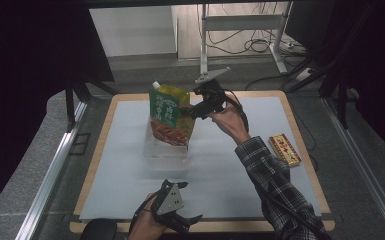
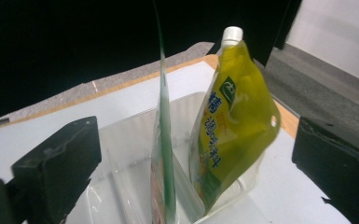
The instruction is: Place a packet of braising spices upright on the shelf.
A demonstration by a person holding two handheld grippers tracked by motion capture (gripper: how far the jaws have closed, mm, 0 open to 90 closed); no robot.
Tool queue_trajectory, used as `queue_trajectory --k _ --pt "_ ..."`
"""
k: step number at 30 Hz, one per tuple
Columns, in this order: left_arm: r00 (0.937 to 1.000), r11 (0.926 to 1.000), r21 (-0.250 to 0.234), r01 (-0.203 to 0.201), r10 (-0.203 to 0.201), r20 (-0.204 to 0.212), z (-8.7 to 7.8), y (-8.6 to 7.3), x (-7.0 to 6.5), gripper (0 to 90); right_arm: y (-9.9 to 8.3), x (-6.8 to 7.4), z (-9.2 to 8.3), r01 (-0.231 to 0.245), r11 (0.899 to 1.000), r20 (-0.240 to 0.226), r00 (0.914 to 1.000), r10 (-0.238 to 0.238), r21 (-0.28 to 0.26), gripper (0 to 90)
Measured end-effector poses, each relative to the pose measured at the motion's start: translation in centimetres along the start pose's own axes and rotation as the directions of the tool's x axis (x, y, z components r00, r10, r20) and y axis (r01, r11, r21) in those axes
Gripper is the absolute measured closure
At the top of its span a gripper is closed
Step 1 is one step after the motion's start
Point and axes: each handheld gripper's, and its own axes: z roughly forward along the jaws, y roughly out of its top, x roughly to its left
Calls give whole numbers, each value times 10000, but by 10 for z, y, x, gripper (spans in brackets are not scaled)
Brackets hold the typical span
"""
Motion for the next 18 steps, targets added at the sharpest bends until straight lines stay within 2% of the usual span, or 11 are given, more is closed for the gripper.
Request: queue_trajectory --k 3,9,18 --pt "10000 10000 0 -5 5 6 0 0 0 0 -3 0 -4 -54 10000 60 10000 54 5 0" --pt "10000 10000 -16 20 -20 -26 0 0 1 0 -10 2 -12 240 9993 241 9994 -247 289 0" --pt "10000 10000 -8 16 -16 -45 0 0 1 0 -25 3 -19 470 9968 258 9985 -487 645 0"
